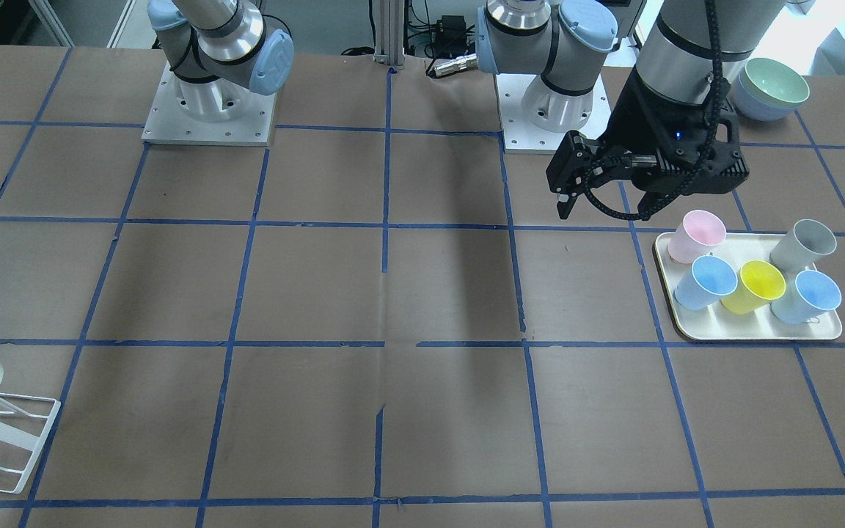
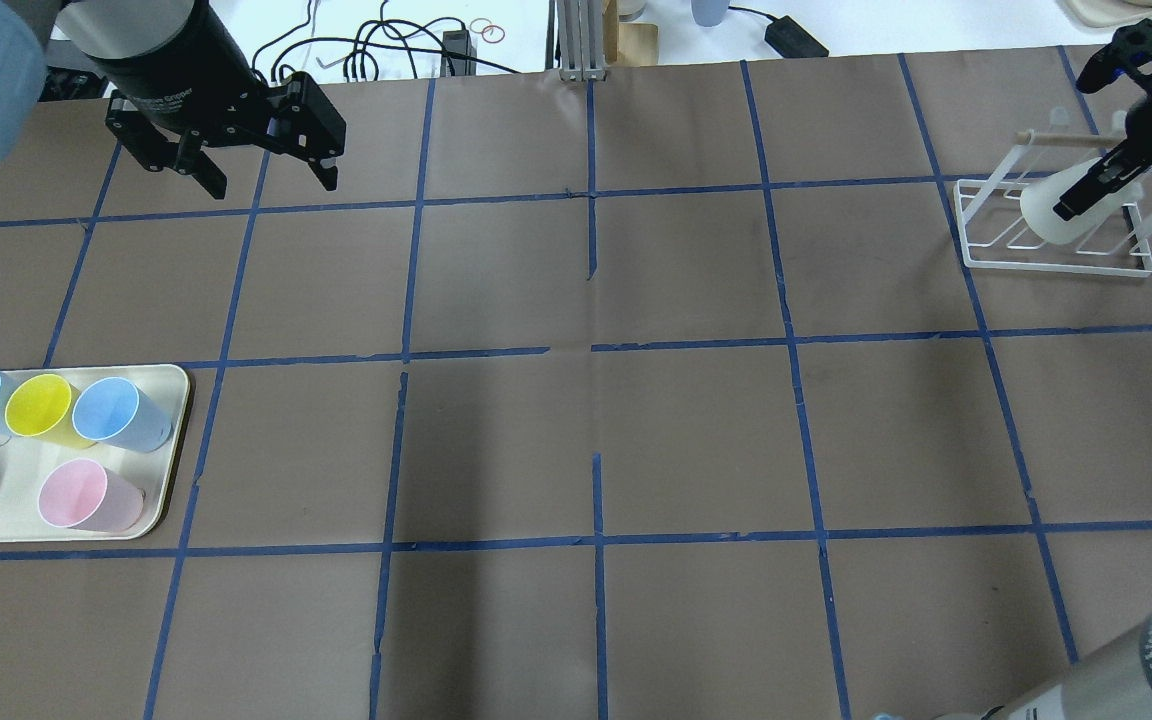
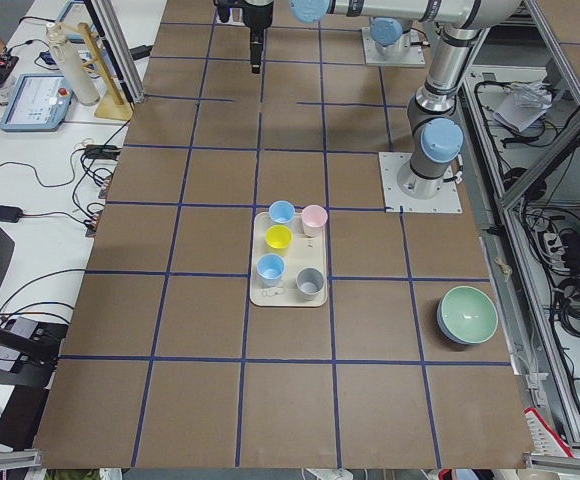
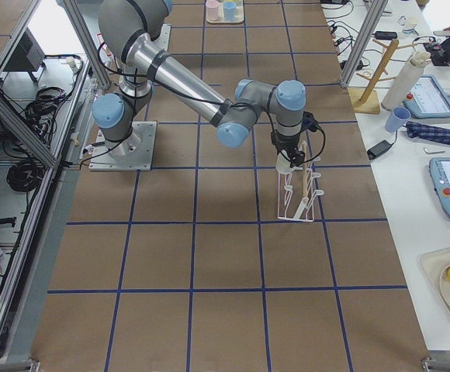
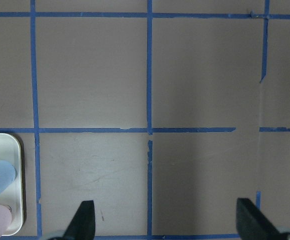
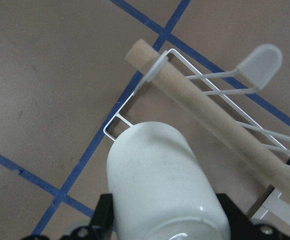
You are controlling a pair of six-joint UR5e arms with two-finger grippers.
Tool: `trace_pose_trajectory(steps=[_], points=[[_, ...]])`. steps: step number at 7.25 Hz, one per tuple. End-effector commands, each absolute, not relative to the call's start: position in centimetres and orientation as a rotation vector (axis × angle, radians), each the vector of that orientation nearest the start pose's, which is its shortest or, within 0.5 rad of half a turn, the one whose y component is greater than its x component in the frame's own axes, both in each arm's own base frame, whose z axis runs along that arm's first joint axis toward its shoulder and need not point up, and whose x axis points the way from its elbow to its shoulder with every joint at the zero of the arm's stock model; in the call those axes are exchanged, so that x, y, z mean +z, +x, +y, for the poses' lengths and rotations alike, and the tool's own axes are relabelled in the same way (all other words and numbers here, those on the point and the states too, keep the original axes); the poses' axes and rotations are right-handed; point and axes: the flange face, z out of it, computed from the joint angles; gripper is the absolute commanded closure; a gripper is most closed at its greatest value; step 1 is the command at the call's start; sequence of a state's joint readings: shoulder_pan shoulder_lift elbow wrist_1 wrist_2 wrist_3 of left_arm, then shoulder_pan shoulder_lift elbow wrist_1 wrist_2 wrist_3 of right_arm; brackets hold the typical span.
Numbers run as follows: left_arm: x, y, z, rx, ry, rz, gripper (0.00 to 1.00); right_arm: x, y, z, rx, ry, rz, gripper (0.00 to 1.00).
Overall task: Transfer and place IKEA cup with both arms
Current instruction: 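Close the right gripper on the white cup and slide it off the rack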
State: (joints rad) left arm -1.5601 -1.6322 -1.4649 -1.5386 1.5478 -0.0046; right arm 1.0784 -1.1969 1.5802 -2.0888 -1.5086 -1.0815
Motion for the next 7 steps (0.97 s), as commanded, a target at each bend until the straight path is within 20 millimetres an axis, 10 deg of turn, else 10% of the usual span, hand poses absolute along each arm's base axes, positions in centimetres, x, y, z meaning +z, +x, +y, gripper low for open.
trace_pose_trajectory(steps=[1, 5, 7], points=[[51.3, -13.0, -52.6, -0.121, -0.023, 3.163, 0.00, 35.7, -17.3, -61.4, -0.189, -0.934, 3.056, 0.81], [51.2, -13.1, -52.6, -0.119, -0.025, 3.173, 0.00, 43.7, -15.2, -56.9, -0.178, -0.957, 3.090, 0.82], [51.3, -12.9, -52.1, -0.120, -0.022, 3.171, 0.00, 46.6, -10.5, -56.4, -0.345, -1.022, 3.001, 0.83]])
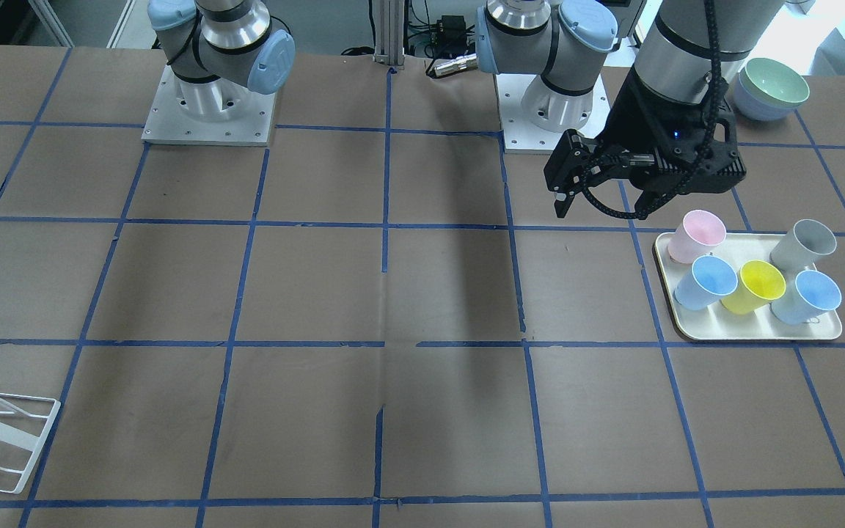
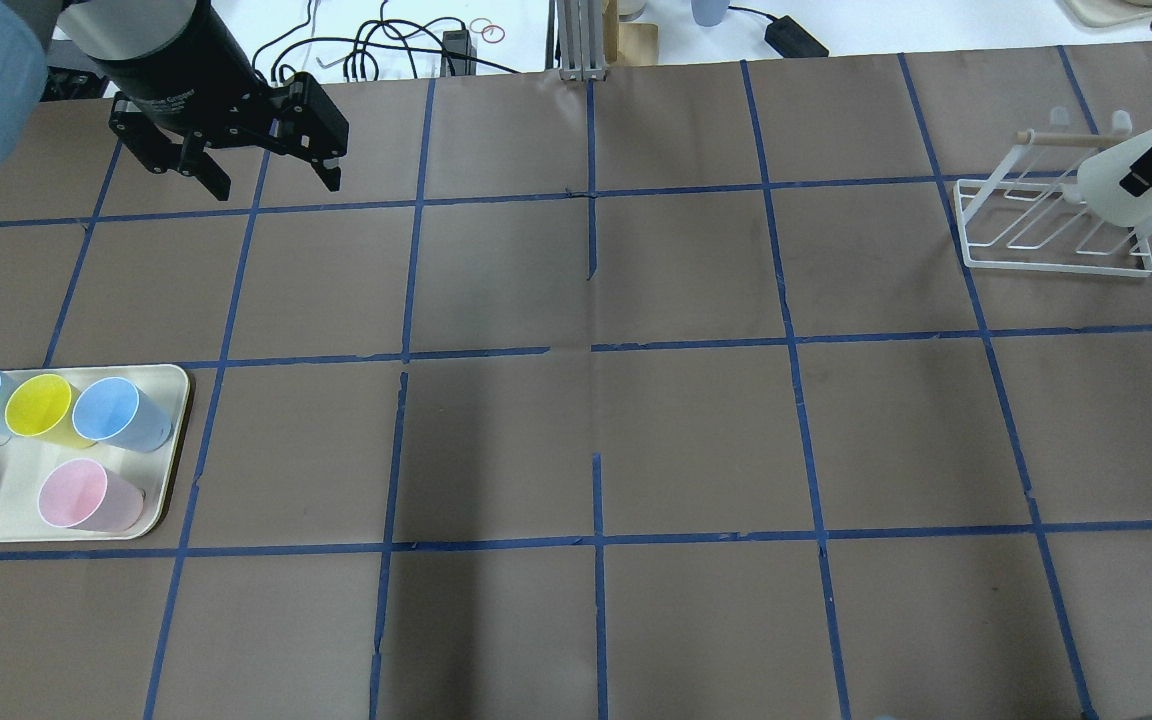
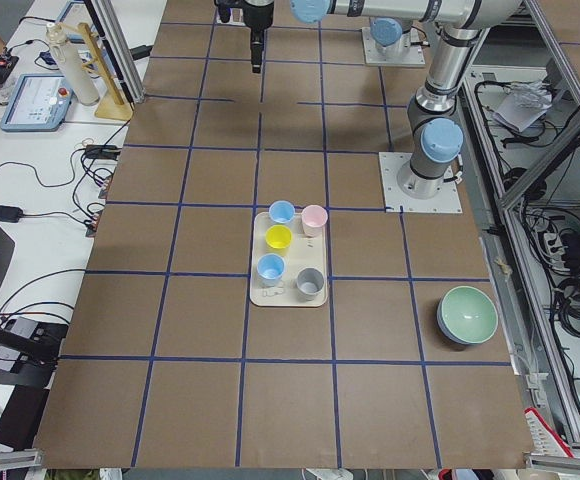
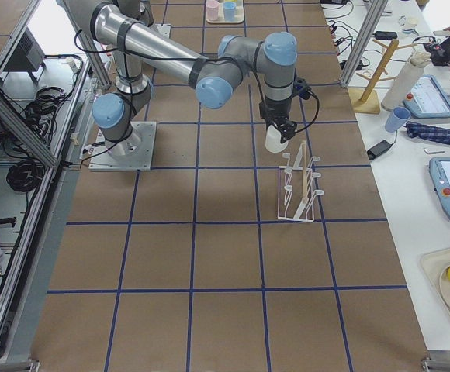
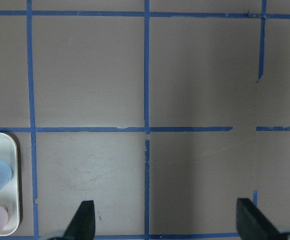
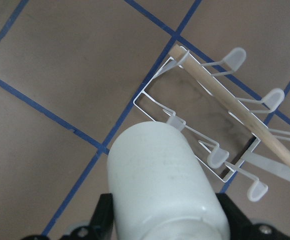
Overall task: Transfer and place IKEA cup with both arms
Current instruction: 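Lift the white cup with the right gripper while the left arm reaches in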
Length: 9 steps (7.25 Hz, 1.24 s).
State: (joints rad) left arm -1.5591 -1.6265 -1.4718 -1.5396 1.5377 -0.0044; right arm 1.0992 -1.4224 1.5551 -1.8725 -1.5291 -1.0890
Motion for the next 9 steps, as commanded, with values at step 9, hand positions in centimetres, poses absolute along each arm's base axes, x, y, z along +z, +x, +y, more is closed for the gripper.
trace_pose_trajectory(steps=[9], points=[[46.7, -4.0, -51.8, -0.051, -0.501, 3.866, 0.00, 48.7, 12.5, -56.8, -0.298, -0.163, 1.885, 0.85]])
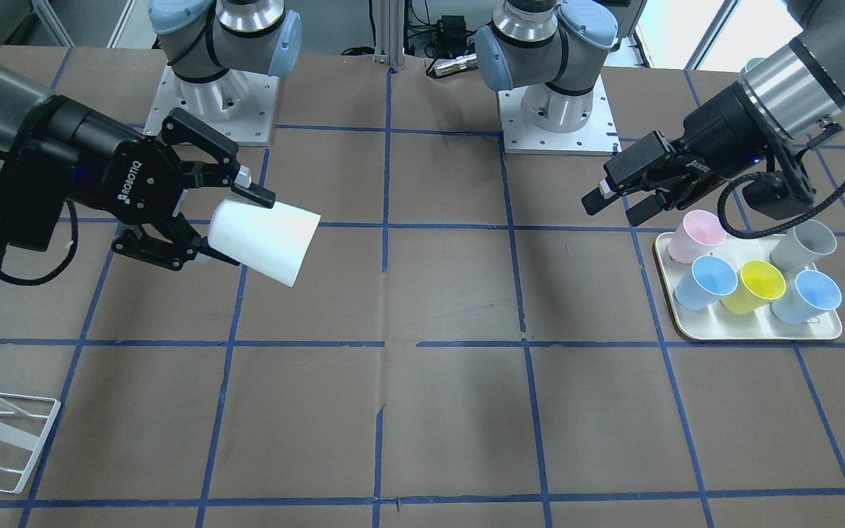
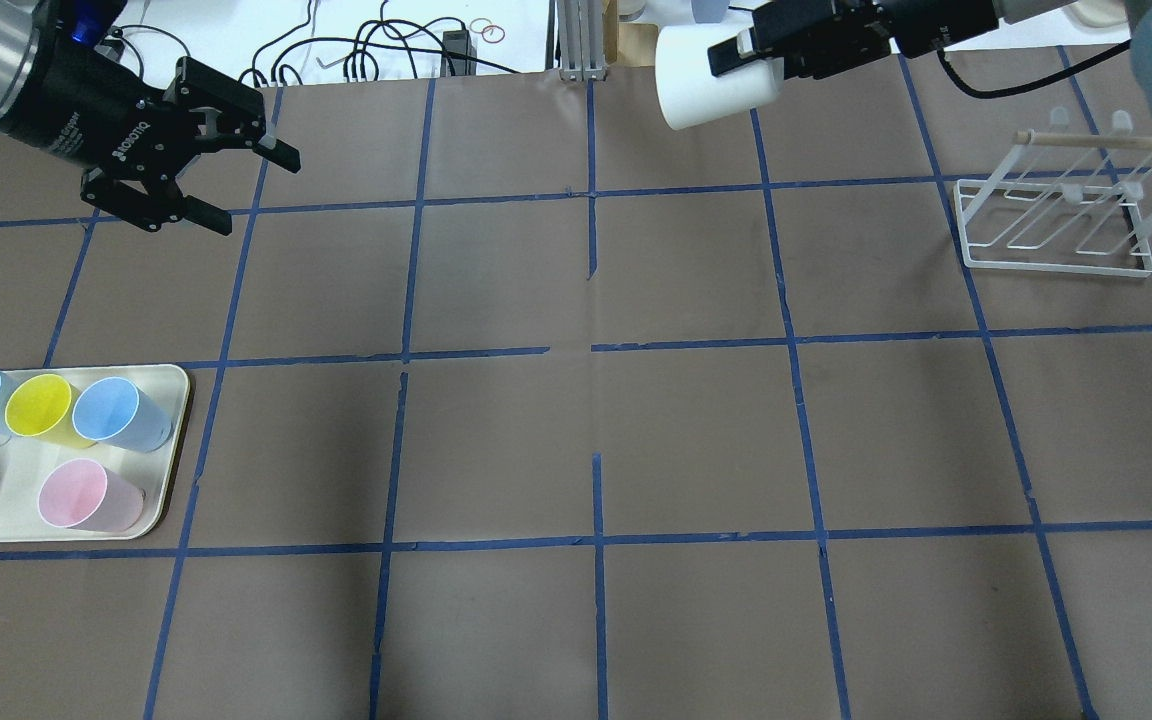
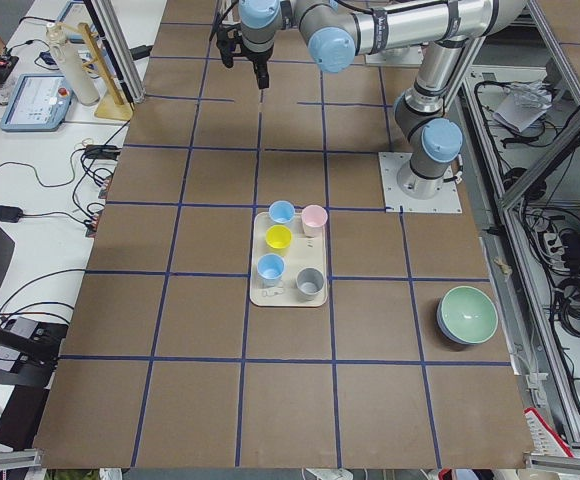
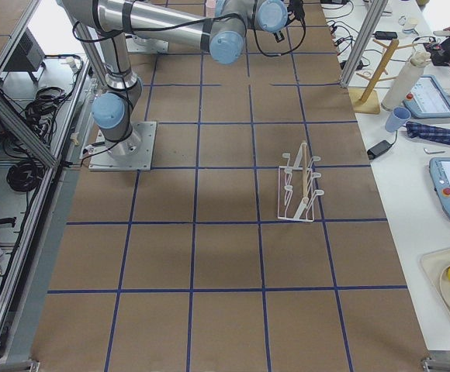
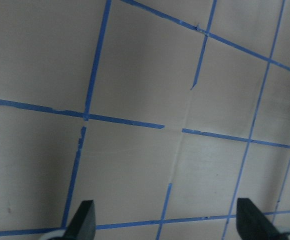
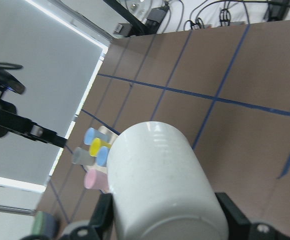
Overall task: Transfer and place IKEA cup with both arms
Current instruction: 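Lift the white cup with the right gripper while the left arm reaches in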
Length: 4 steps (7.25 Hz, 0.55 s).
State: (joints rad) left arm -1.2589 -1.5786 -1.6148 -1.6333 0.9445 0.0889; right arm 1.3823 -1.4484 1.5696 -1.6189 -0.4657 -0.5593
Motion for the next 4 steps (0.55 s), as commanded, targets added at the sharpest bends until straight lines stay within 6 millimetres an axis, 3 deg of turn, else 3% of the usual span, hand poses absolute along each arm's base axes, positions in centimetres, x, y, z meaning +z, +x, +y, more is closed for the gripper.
trace_pose_trajectory(steps=[1, 3, 4], points=[[45.5, -4.8, -51.6, 0.036, 0.284, -2.254, 0.00, 46.6, 13.4, -55.9, -0.188, -0.064, 1.820, 0.85], [43.1, -6.2, -51.0, 0.042, 0.286, -2.057, 0.00, 43.3, 17.9, -53.8, -0.053, 0.004, 1.710, 0.86], [42.8, -7.0, -50.9, 0.044, 0.283, -1.998, 0.00, 43.0, 18.7, -53.5, -0.007, 0.028, 1.709, 0.87]])
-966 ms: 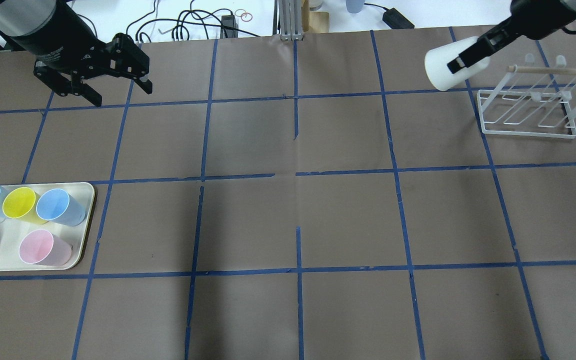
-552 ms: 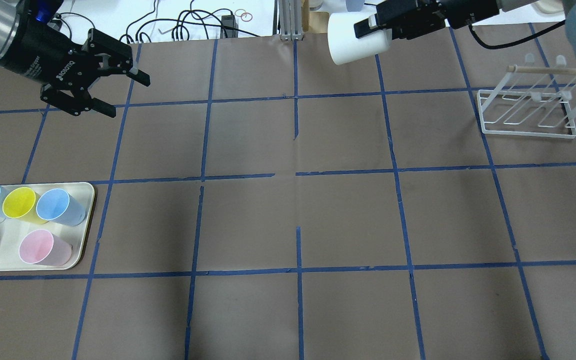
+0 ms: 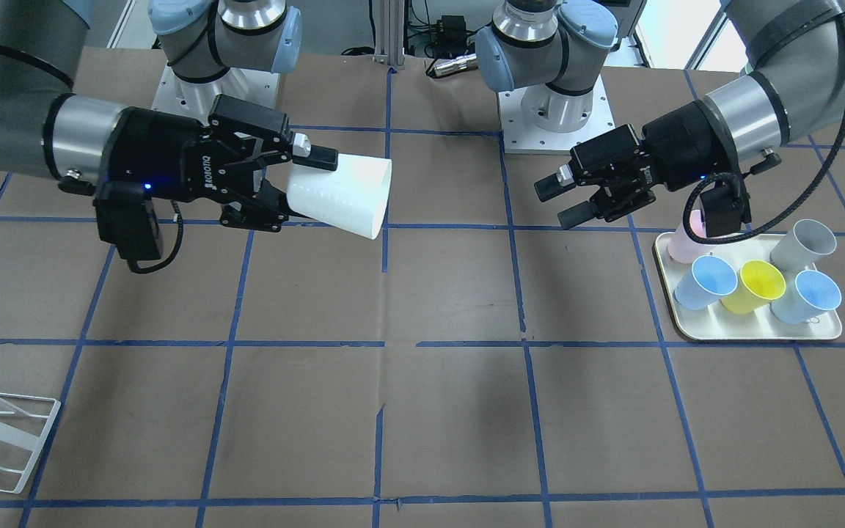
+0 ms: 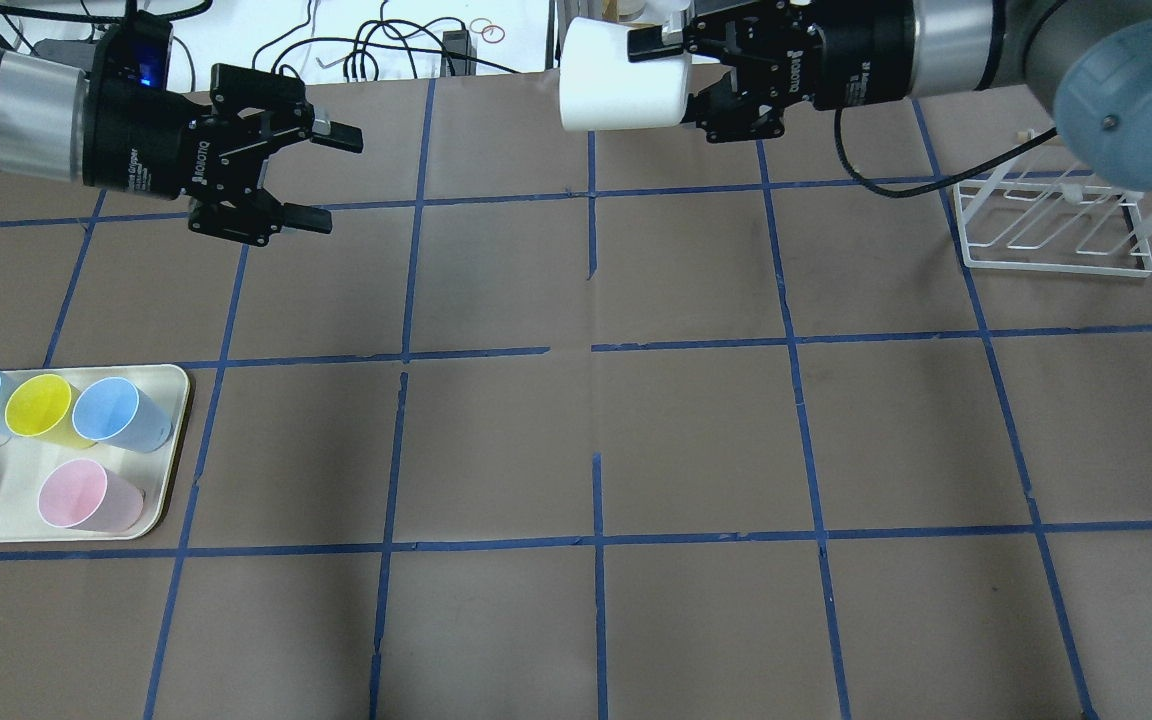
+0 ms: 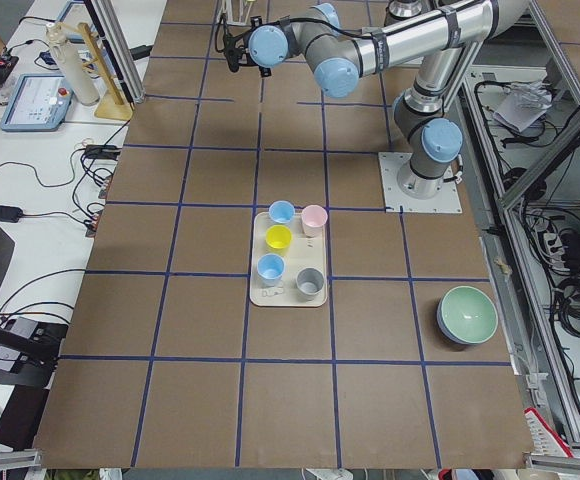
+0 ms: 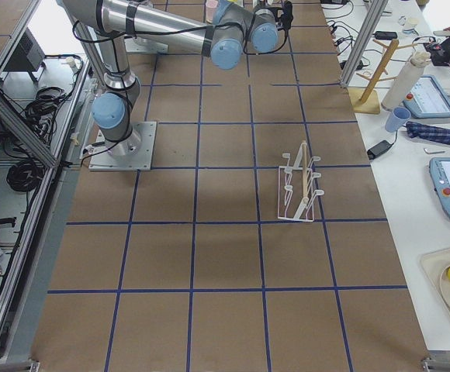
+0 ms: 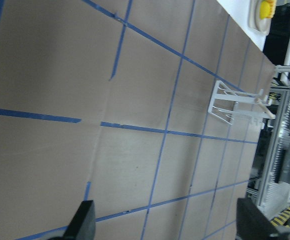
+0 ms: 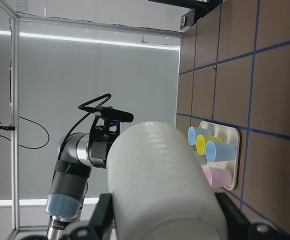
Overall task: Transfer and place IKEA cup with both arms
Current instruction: 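Lift the white cup with the right gripper while the left arm reaches in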
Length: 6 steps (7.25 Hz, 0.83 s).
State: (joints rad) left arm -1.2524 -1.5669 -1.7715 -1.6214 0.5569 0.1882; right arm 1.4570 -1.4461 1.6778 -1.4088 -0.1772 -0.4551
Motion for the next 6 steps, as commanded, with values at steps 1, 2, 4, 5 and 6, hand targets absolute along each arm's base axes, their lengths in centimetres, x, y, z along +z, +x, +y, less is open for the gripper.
trace_pose_trajectory(steps=[1, 2, 4, 5, 6], points=[[42.4, -7.6, -51.3, 0.045, 0.275, -1.966, 0.00, 42.8, 18.8, -53.5, 0.012, 0.046, 1.708, 0.87], [42.2, -8.1, -51.4, 0.073, 0.246, -1.962, 0.00, 42.9, 19.1, -53.4, 0.020, 0.048, 1.707, 0.87], [45.5, -8.9, -51.4, 0.155, 0.227, -1.804, 0.00, 42.4, 20.0, -53.3, 0.062, 0.066, 1.701, 0.87], [46.0, -9.2, -51.4, 0.170, 0.230, -1.717, 0.00, 42.7, 20.3, -53.3, 0.068, 0.083, 1.676, 0.87], [46.0, -10.4, -51.2, 0.155, 0.211, -1.710, 0.00, 42.8, 20.6, -53.1, 0.071, 0.080, 1.676, 0.87]])
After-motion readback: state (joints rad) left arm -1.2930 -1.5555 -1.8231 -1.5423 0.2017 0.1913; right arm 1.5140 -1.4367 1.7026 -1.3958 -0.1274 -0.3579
